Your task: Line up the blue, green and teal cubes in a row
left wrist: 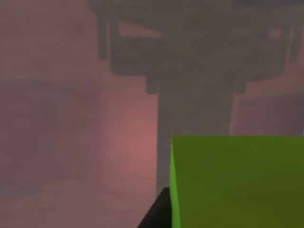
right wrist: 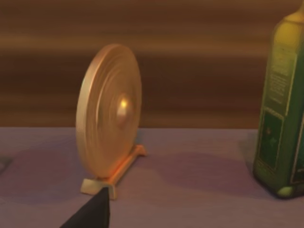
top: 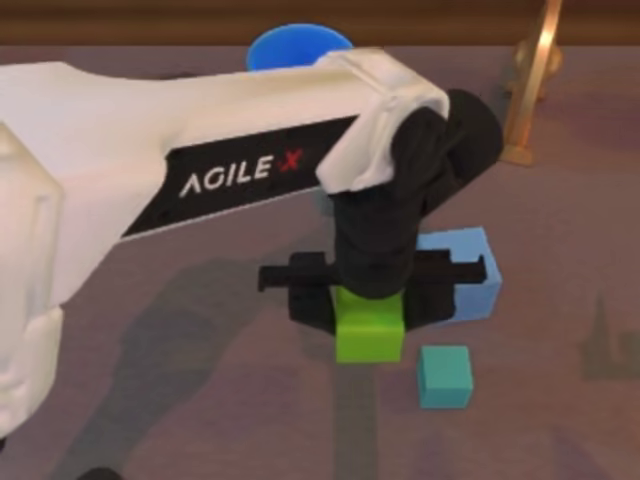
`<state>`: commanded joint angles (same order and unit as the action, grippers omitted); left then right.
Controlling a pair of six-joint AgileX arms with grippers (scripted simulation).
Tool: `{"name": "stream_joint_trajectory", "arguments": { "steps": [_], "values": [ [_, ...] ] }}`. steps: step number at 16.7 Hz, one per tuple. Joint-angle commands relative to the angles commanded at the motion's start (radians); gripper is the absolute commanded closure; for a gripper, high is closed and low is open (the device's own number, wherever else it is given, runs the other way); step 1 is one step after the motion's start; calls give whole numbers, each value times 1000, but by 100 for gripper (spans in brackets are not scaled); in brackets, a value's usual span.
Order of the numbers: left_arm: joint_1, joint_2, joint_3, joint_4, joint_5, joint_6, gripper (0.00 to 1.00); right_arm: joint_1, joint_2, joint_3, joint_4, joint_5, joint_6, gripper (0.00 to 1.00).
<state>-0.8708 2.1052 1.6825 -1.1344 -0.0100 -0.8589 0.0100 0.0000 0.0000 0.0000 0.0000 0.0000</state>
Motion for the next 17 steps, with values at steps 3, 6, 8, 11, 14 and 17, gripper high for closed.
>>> {"name": "stream_joint_trajectory", "arguments": {
  "steps": [3, 6, 8, 11, 14, 17],
  "values": [
    [0, 25, -60, 89, 0, -1, 100, 0, 0, 0, 0, 0, 0, 0],
    [-2, 58, -129, 194, 1, -2, 100, 0, 0, 0, 0, 0, 0, 0],
    [-3, 69, -152, 225, 1, -2, 100, 0, 0, 0, 0, 0, 0, 0],
    [-3, 69, -153, 226, 1, -2, 100, 0, 0, 0, 0, 0, 0, 0],
    [-3, 69, -153, 226, 1, -2, 77, 0, 0, 0, 0, 0, 0, 0],
    [-3, 69, -153, 226, 1, -2, 55, 0, 0, 0, 0, 0, 0, 0]
  ]
}}
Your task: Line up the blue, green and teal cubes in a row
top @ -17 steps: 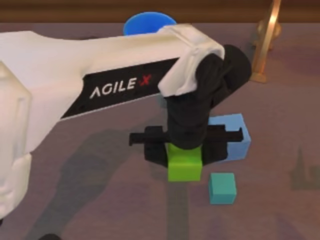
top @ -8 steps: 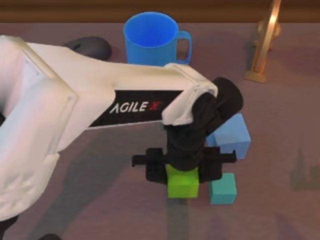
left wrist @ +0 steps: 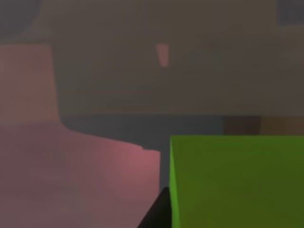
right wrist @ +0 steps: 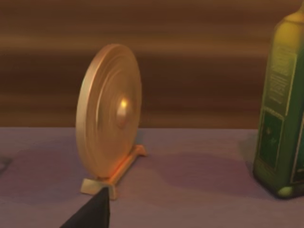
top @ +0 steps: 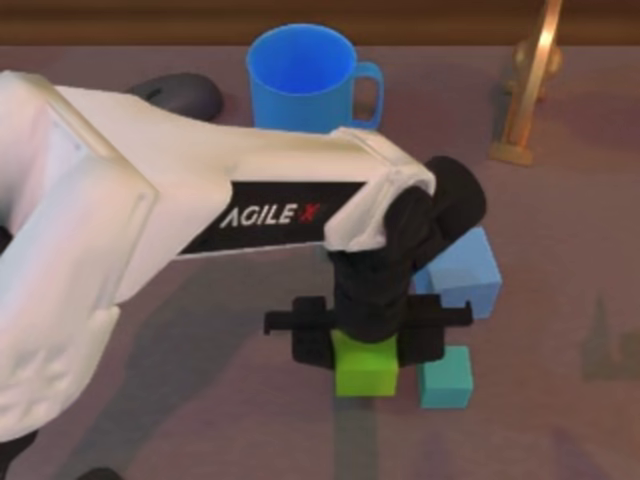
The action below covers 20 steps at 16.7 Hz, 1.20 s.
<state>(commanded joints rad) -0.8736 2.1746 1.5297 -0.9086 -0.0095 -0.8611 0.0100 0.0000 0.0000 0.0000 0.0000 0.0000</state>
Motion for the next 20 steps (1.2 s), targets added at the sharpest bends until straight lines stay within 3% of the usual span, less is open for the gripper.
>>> {"name": "stream_joint_trajectory", "arguments": {
  "steps": [7, 17, 20],
  "values": [
    [0, 0, 0, 0, 0, 0, 2, 0, 0, 0, 0, 0, 0, 0],
    [1, -1, 3, -4, 0, 0, 0, 0, 0, 0, 0, 0, 0, 0],
    [5, -24, 56, -76, -1, -3, 0, 0, 0, 0, 0, 0, 0, 0]
  ]
}}
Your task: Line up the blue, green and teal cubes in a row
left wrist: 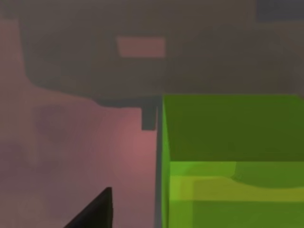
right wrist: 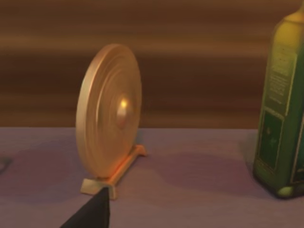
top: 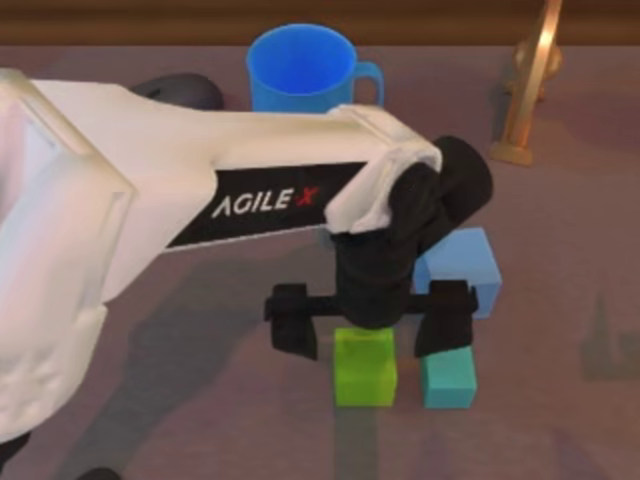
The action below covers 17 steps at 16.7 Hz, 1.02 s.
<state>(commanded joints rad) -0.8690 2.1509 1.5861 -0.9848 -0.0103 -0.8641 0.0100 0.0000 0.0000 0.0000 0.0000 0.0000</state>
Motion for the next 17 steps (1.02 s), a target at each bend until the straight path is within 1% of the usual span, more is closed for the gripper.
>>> {"name": "stream_joint_trajectory", "arguments": {
  "steps": [4, 8, 10, 12, 14, 17],
  "values": [
    [11, -48, 89, -148, 0, -2, 0, 0, 0, 0, 0, 0, 0, 0],
    [13, -59, 103, -165, 0, -2, 0, 0, 0, 0, 0, 0, 0, 0],
    [8, -56, 101, -163, 0, -2, 0, 0, 0, 0, 0, 0, 0, 0],
    [23, -85, 75, -143, -2, 4, 0, 11, 29, 29, -21, -2, 6, 0],
    [60, -155, 11, -98, -6, 15, 0, 34, 98, 98, -68, -5, 21, 0],
    [149, -337, -139, 4, -12, 45, 0, 81, 273, 266, -178, -5, 54, 0]
  ]
}}
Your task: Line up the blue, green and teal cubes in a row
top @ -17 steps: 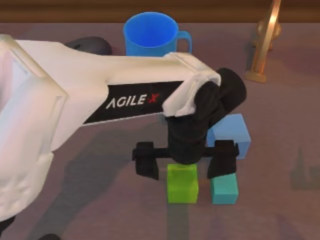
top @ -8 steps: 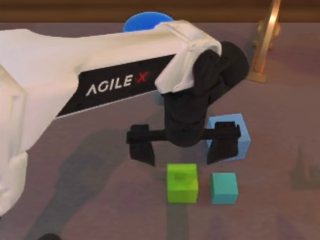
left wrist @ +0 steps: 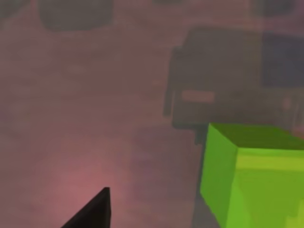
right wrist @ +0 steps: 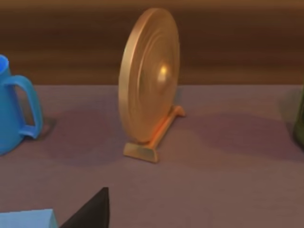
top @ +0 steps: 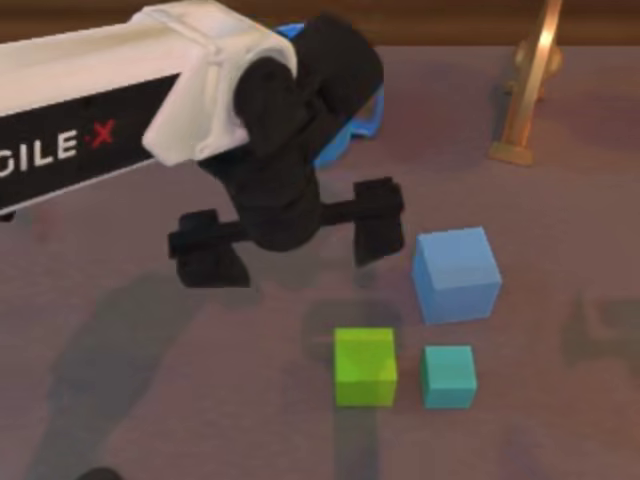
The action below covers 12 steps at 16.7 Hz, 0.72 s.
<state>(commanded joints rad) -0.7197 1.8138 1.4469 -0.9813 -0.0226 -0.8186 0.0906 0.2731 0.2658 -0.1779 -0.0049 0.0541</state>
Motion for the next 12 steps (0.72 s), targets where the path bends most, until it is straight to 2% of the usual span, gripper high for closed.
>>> {"name": "stream_joint_trajectory", "arguments": {
  "steps": [6, 12],
  "values": [
    [250, -560, -464, 269, -6, 144, 0, 124, 587, 469, -319, 5, 93, 0],
    [502, -1172, -992, 570, -4, 413, 0, 259, 1249, 951, -665, 2, 190, 0]
  ]
}}
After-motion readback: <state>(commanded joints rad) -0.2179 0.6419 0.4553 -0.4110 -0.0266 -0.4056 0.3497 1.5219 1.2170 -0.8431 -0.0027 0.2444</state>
